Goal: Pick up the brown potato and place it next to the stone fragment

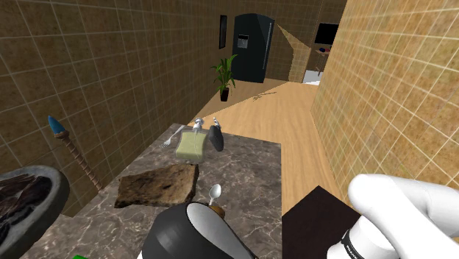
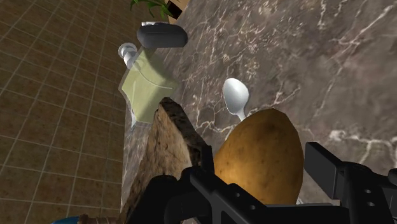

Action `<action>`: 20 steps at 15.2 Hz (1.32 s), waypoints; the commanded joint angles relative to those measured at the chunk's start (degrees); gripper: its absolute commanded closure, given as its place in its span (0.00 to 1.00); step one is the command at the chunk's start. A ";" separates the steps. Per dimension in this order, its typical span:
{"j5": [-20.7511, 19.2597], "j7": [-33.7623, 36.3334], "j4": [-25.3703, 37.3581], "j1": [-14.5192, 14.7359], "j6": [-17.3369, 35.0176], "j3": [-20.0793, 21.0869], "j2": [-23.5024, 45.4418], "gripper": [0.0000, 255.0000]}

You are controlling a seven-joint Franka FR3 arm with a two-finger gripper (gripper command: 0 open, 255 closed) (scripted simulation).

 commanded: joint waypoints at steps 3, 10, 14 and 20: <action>-0.25 1.61 0.66 0.44 -0.74 2.33 -0.57 1.00; -0.05 1.32 0.24 0.22 -1.36 2.56 -0.56 0.00; -0.25 1.61 0.66 0.44 -0.74 2.33 -0.57 0.00; -2.21 3.24 4.86 1.79 5.23 -0.64 -0.04 0.00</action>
